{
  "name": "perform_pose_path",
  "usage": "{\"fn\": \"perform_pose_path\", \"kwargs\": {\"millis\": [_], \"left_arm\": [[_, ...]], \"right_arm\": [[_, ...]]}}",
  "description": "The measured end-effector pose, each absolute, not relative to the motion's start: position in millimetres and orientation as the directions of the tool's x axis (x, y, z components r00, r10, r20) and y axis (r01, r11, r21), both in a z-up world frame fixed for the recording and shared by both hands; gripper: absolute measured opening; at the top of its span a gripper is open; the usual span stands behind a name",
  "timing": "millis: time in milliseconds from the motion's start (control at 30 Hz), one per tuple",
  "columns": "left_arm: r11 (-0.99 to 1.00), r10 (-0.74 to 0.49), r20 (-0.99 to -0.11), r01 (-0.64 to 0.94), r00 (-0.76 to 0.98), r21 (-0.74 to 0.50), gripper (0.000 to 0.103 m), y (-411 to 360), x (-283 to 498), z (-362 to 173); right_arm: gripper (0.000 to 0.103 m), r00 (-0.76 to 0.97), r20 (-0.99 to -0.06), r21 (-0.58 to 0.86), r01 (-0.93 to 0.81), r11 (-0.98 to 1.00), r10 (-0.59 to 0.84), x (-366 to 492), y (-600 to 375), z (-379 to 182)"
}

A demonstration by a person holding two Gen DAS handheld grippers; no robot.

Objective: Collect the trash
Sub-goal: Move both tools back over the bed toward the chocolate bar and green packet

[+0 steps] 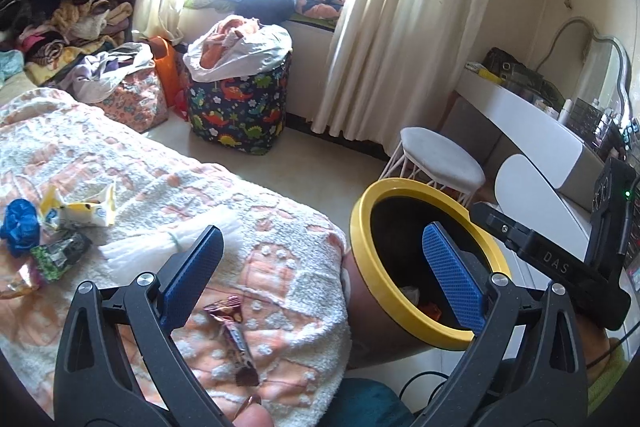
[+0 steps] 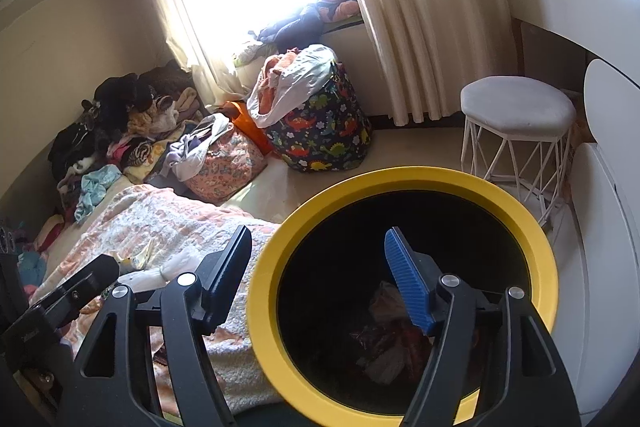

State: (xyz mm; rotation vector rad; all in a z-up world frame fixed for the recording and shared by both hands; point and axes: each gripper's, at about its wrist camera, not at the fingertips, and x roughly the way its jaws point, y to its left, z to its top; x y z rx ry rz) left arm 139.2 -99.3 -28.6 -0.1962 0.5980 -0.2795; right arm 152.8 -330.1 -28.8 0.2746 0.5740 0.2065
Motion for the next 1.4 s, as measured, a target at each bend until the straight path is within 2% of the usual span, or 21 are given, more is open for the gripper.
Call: {"fn": "perform_pose_path", "kwargs": {"millis": [600, 1400], "left_arm": [[0.957, -0.231, -0.49, 0.106, 0.841, -0.269, 0.092, -47, 121, -20], [0.96, -0.11, -0.524, -0.046, 0.845, -0.275, 0.092, 27, 110, -33]], "right_arm": [[0.069, 0.789, -0.506, 0.264, -0.244, 0.933, 0.349, 141, -273, -19], [0.07, 0.692, -0.564, 0.209, -0.408, 0.889, 0.451, 122, -196, -32]]}}
